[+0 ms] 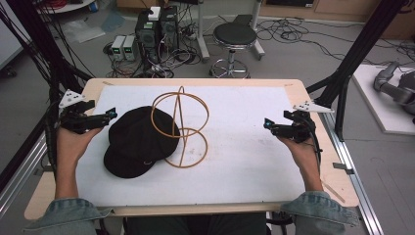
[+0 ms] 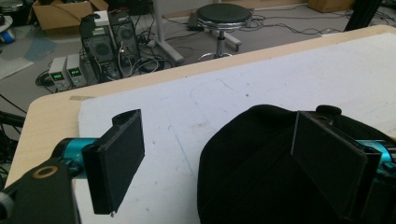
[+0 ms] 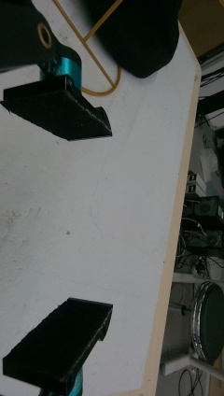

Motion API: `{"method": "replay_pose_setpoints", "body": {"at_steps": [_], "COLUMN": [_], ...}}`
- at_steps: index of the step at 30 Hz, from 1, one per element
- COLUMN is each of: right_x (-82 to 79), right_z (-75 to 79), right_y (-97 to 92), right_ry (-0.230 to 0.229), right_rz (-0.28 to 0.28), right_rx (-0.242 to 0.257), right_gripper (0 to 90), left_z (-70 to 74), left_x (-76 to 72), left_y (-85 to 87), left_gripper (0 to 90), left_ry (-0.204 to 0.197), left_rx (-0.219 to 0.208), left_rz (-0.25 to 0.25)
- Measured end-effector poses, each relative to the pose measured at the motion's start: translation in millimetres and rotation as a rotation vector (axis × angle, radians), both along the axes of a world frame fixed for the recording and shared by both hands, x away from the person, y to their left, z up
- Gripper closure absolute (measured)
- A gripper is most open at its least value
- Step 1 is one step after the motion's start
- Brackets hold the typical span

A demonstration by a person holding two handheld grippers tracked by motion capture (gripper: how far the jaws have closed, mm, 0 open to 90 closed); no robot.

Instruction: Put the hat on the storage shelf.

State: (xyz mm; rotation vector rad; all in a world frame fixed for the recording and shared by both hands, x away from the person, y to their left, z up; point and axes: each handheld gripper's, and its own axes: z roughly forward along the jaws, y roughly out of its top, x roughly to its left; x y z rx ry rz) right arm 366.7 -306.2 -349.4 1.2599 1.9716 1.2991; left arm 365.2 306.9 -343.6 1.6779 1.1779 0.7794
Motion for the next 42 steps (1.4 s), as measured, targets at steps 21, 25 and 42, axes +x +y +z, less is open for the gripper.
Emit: {"method": "replay_pose_setpoints", "body": {"at_steps": [21,25,42], "right_x": [-2.9,-4.5,-8.3], "right_z": [0.5,1.1,1.9], "right_y": [0.6,-2.0,-4.3], "right_ry": [0.000,-0.005,-0.005], "right_rz": [0.008,0.002,0.016], "right_rx": [-0.008,-0.006,0.009], "right_gripper": [12.9,12.9,12.9], "left_z": [1.3,1.0,-8.9], "left_x": [1.5,3.7,16.4], "left_y": [-1.7,-5.1,-30.8], "left_gripper": [17.6,17.6,17.5], "left_ry": [-0.010,-0.011,0.011], "left_rx": [-0.005,-0.004,-0.008], "left_rz": [-0.011,-0.020,-0.129]}}
